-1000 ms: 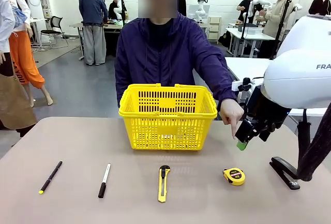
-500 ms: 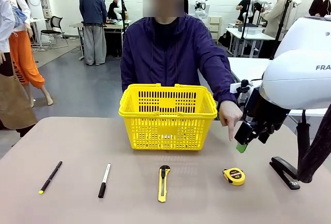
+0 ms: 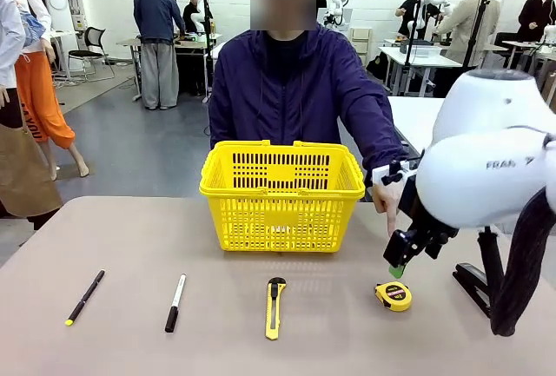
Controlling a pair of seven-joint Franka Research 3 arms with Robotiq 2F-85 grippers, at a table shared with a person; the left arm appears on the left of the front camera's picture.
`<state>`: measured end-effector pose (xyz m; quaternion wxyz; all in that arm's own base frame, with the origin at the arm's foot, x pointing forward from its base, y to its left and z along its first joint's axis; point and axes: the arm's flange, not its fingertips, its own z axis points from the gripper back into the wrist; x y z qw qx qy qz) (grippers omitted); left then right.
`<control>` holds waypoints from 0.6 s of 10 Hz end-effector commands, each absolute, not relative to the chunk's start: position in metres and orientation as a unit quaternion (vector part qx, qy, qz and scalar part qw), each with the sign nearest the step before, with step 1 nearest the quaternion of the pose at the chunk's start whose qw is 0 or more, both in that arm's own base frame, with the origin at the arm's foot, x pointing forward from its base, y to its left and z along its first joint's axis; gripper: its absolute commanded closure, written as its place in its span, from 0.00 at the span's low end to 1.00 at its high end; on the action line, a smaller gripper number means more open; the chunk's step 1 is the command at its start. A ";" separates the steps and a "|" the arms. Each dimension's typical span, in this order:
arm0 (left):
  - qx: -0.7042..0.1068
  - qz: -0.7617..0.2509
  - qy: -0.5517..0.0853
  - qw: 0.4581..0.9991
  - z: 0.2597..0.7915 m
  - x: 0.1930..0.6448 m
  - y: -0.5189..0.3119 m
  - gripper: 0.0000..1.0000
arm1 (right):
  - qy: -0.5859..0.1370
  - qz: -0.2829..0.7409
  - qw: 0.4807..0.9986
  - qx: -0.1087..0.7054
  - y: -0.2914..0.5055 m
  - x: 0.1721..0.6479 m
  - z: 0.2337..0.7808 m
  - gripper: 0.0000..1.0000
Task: Place the items the person wants into the basket.
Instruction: Pick up the item the person points to and place it in the Market Basket.
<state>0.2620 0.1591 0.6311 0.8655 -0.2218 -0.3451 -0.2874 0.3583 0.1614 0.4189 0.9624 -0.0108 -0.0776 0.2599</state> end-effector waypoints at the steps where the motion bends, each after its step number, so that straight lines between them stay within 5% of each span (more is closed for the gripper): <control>1: -0.225 -0.296 -0.349 0.860 0.631 0.262 0.161 0.00 | -0.079 0.243 0.966 -0.037 0.165 0.368 0.392 0.00; 6: -0.225 -0.296 -0.349 0.860 0.631 0.262 0.161 0.00 | -0.042 0.263 0.963 -0.037 0.173 0.387 0.347 0.00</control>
